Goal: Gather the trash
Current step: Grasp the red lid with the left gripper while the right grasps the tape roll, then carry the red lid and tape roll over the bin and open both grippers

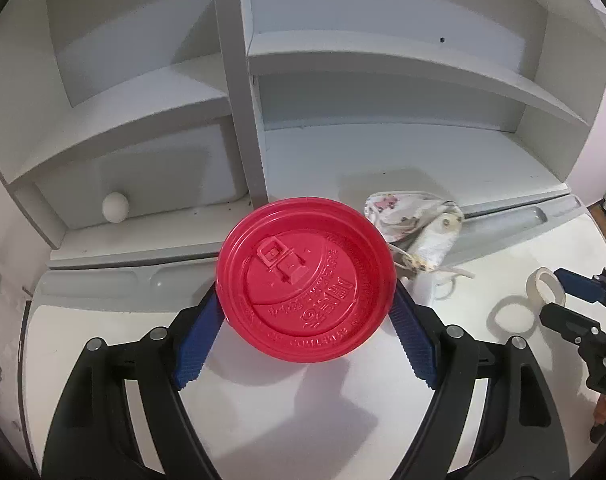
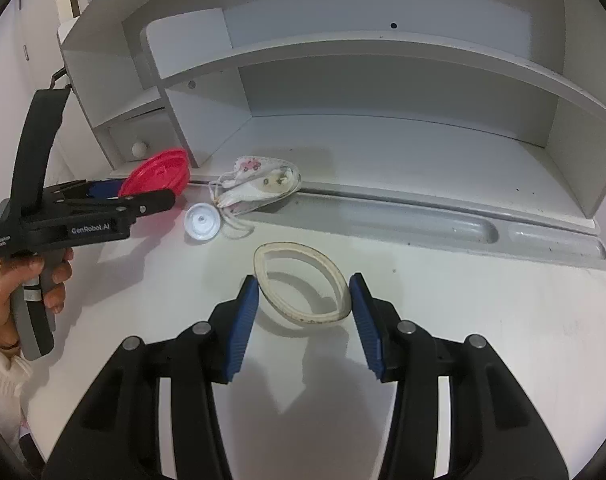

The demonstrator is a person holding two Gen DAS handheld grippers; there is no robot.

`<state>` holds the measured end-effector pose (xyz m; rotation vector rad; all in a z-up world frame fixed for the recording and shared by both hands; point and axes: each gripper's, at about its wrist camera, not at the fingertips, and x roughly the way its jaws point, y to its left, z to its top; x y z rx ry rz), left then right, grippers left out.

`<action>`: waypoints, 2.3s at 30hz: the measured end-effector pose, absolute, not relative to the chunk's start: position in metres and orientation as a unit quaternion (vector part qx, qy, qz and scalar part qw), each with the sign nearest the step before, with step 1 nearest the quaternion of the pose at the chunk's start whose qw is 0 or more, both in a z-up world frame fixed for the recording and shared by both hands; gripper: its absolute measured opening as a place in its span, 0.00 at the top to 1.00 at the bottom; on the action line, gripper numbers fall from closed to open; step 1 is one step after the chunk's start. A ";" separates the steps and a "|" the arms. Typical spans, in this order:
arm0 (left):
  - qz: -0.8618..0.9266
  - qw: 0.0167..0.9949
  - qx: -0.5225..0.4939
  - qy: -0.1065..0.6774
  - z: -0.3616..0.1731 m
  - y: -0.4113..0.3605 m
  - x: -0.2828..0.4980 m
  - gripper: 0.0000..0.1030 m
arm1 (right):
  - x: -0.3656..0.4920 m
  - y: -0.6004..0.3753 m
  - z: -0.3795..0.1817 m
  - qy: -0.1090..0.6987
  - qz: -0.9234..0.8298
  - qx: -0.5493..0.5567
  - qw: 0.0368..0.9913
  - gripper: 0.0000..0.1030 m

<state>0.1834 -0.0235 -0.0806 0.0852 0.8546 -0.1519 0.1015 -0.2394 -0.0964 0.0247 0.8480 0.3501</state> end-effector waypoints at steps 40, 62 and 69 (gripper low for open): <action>-0.544 0.741 0.174 0.353 -0.056 -0.426 -0.176 0.24 | -0.250 -0.577 -0.049 0.360 -0.114 0.193 0.905 0.55; -0.336 0.652 0.307 0.607 -0.396 -0.559 -0.079 0.25 | -0.196 -0.678 -0.401 0.539 -0.094 0.507 0.666 0.55; -0.340 0.643 0.306 0.614 -0.407 -0.557 -0.075 0.21 | -0.188 -0.682 -0.416 0.533 -0.113 0.517 0.661 0.42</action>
